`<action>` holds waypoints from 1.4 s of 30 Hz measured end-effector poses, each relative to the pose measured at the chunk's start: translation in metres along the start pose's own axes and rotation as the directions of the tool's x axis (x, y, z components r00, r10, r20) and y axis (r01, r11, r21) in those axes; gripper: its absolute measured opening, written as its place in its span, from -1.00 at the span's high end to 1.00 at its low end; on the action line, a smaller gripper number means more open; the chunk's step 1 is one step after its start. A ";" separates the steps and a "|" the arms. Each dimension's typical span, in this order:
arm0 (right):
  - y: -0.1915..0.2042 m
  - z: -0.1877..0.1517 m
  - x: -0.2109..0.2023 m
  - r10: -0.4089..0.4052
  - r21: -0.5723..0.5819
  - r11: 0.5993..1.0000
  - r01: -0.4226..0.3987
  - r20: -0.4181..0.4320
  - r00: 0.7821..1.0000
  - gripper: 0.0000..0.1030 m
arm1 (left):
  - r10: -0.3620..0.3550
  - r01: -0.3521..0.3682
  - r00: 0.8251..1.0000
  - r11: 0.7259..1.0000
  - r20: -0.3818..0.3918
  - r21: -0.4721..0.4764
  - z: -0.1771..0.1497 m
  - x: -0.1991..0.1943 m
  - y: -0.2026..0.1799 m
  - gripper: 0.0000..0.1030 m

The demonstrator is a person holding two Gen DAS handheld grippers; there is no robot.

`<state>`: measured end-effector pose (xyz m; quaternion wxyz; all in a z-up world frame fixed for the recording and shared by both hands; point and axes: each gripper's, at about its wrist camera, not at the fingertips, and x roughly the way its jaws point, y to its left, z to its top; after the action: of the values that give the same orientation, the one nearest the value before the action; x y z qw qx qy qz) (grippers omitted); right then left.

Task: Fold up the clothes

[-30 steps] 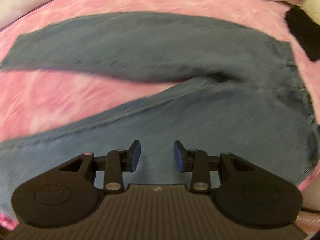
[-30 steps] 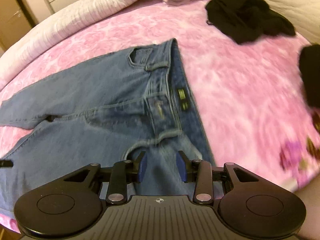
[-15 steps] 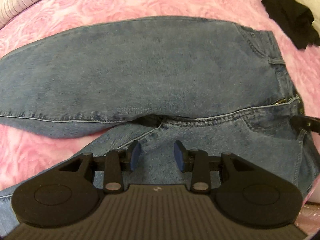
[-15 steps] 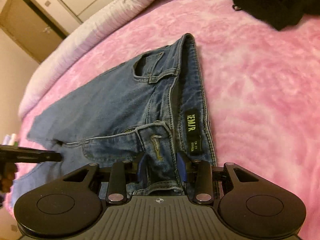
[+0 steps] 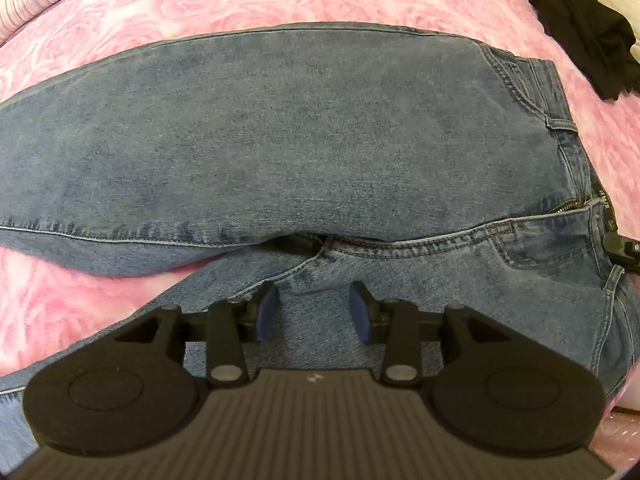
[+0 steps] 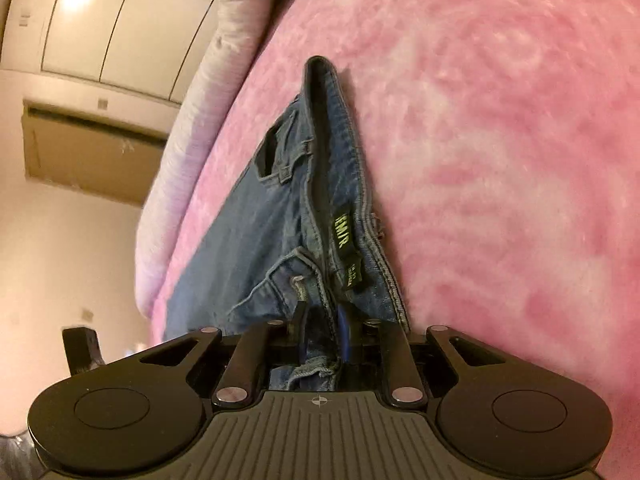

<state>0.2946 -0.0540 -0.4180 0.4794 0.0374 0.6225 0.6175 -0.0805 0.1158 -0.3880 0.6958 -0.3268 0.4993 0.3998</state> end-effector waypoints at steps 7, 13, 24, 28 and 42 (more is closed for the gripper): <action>0.079 -0.014 -0.015 -0.210 -0.311 0.917 0.249 0.153 0.966 0.93 | -0.010 0.010 1.000 1.000 0.002 -0.017 0.001 0.000 0.002 0.31; 0.081 -0.026 0.020 -0.407 -0.321 0.834 0.450 0.194 0.893 0.93 | -0.012 0.012 1.000 1.000 0.010 -0.020 0.000 0.000 0.002 0.30; 0.125 -0.031 0.012 -0.531 -0.329 0.723 0.607 0.298 0.794 0.64 | -0.044 0.046 0.999 0.997 0.028 -0.055 -0.011 -0.015 0.013 0.30; 0.118 -0.047 0.036 -0.504 -0.370 0.755 0.541 0.200 0.840 0.64 | -0.035 0.036 0.999 0.998 0.015 -0.054 -0.019 -0.014 0.019 0.30; 0.201 -0.134 0.043 -0.660 -0.251 0.721 0.645 0.030 0.750 0.49 | 0.078 -0.079 0.997 0.990 -0.014 -0.117 -0.084 -0.102 0.095 0.31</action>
<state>0.0756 -0.0771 -0.3097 0.6473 -0.2629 0.5286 0.4821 -0.2191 0.0651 -0.3203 0.6567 -0.3490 0.4908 0.4539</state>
